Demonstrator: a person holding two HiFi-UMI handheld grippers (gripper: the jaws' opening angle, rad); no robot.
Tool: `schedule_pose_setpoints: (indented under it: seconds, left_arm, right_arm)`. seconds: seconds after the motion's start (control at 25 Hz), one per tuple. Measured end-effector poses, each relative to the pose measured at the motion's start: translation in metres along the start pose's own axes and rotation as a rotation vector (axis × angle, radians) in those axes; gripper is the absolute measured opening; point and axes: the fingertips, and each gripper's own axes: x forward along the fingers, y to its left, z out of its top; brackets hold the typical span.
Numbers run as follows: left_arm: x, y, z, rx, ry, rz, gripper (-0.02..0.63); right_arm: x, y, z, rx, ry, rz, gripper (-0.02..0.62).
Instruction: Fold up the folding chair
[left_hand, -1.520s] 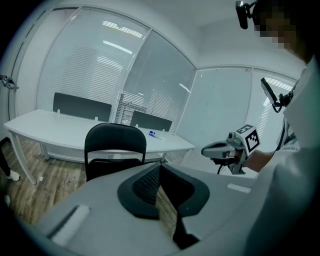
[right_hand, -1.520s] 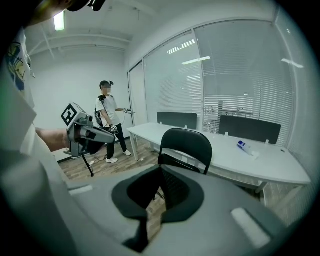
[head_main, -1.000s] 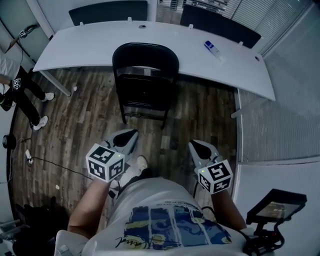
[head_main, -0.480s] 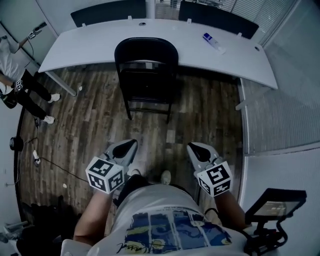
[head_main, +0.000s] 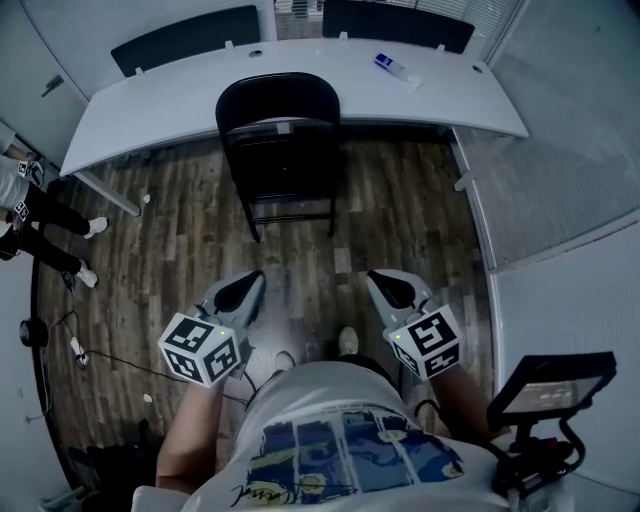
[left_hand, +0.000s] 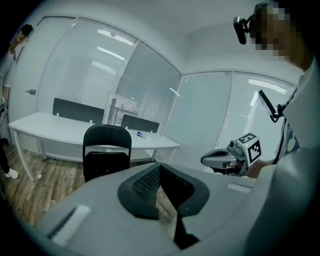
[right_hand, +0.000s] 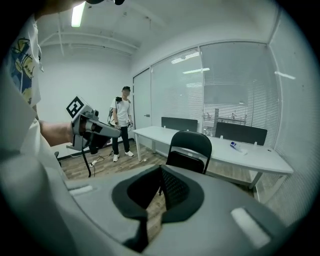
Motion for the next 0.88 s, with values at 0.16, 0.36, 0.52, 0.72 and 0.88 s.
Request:
schedule_pose_setpoints:
  seconds: [0.16, 0.36, 0.52, 0.72, 0.88]
  left_arm:
    - [-0.028, 0.014, -0.016, 0.033, 0.039, -0.022, 0.006]
    - [-0.053, 0.017, -0.037, 0.073, 0.06, -0.061, 0.006]
    - [-0.081, 0.025, -0.056, 0.084, 0.066, -0.089, 0.006]
    - [-0.11, 0.032, -0.071, 0.092, 0.068, -0.133, 0.006]
    - [-0.107, 0.032, -0.069, 0.079, 0.081, -0.141, 0.006]
  right_arm:
    - [0.007, 0.043, 0.006, 0.003, -0.001, -0.008, 0.003]
    - [0.009, 0.084, 0.004, 0.005, -0.003, -0.022, 0.003]
    - [0.01, 0.12, 0.001, 0.002, -0.011, -0.039, 0.003]
    - [0.01, 0.16, -0.001, -0.007, -0.005, -0.061, 0.003]
    - [0.013, 0.162, 0.006, -0.001, 0.004, -0.044, 0.003]
